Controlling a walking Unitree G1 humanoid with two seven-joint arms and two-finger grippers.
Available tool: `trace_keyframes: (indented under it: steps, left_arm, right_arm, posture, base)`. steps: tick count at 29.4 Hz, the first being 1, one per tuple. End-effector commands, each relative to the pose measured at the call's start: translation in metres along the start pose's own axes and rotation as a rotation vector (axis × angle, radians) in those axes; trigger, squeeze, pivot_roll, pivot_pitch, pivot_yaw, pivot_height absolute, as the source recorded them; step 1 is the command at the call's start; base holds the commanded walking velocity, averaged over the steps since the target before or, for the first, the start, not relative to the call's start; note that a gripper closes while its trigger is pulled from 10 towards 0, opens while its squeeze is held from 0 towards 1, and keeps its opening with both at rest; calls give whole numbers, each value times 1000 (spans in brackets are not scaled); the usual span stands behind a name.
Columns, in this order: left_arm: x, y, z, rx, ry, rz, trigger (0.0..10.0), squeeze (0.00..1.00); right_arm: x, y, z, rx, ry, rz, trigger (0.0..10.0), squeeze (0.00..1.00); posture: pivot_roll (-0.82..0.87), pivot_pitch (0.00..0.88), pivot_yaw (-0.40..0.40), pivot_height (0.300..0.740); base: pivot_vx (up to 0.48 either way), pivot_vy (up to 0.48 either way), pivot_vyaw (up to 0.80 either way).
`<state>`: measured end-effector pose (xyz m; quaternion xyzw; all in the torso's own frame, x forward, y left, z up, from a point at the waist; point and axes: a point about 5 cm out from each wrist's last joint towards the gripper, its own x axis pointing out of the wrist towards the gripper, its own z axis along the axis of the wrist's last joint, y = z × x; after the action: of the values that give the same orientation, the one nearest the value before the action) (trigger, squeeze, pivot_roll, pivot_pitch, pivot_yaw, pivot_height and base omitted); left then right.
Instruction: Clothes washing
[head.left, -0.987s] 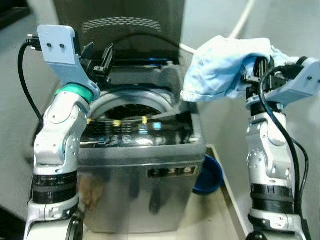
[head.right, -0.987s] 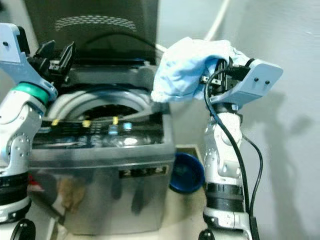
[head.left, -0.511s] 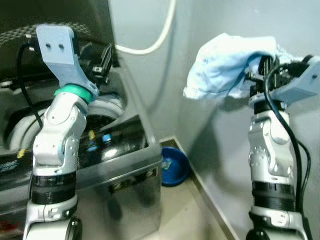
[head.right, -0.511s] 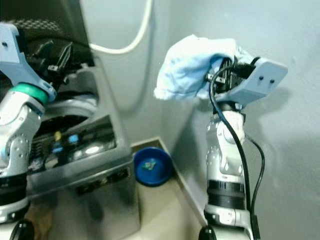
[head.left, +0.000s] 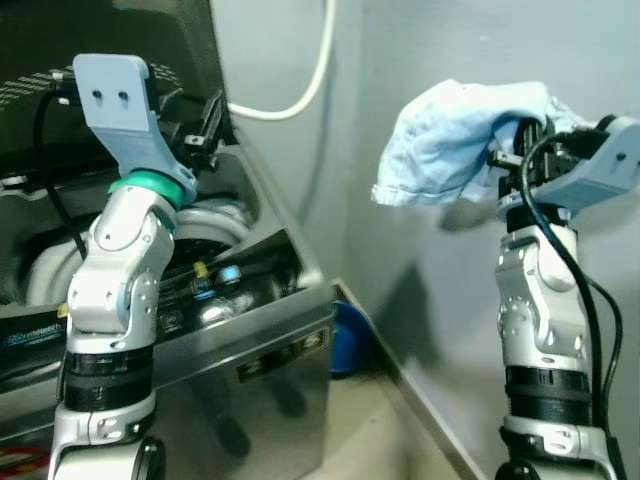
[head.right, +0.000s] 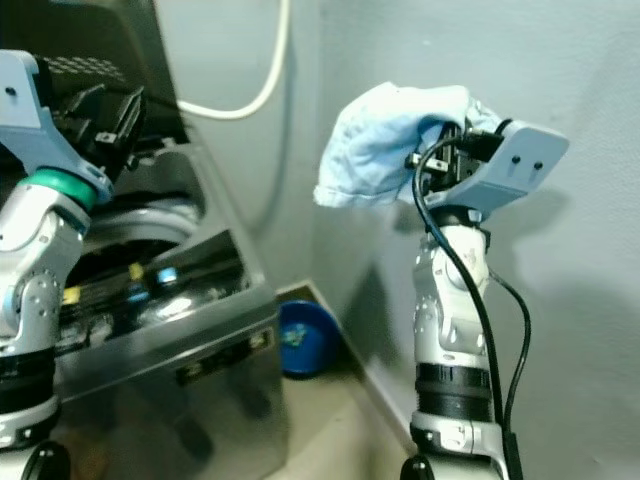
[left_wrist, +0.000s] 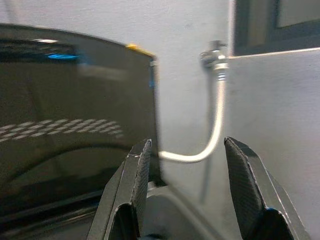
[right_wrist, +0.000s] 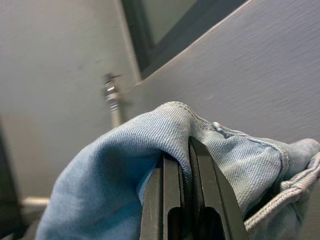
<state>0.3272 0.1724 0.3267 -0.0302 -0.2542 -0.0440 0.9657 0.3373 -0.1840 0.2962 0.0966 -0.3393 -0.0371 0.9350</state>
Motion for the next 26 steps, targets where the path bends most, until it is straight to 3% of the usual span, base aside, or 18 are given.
trace_keyframes:
  steps: [1,10,16,18,20,25,26]
  left_arm:
    - [-1,2,0,7,-1,10,10000,0]
    - [-1,0,-1,13,0,8,10000,0]
    - [-1,-1,-2,26,1,2,10000,0]
    - [-1,-2,-2,36,1,-2,10000,0]
    - [-4,-6,-8,112,10,-39,10000,0]
    - [-9,-12,-11,185,8,-101,10000,0]
    - [-14,-18,-10,186,16,-189,10000,0]
  right_arm:
    - [2,7,8,18,-46,25,10000,0]
    - [0,13,7,21,-45,70,10000,0]
    - [-4,24,6,38,-35,169,10000,0]
    - [-6,31,6,36,-33,222,10000,0]
    - [-1,50,8,43,-41,328,10000,0]
    - [7,63,13,49,-63,393,10000,0]
    - [15,74,22,89,-96,460,10000,0]
  posture:
    - [60,0,67,740]
    - [58,0,68,740]
    - [57,0,69,740]
    - [54,0,71,740]
    - [61,0,65,740]
    - [70,0,56,740]
    - [92,0,43,740]
  base:
    - [0,0,0]
    - [0,0,0]
    - [0,0,0]
    - [0,0,0]
    - [0,0,0]
    - [0,0,0]
    - [0,0,0]
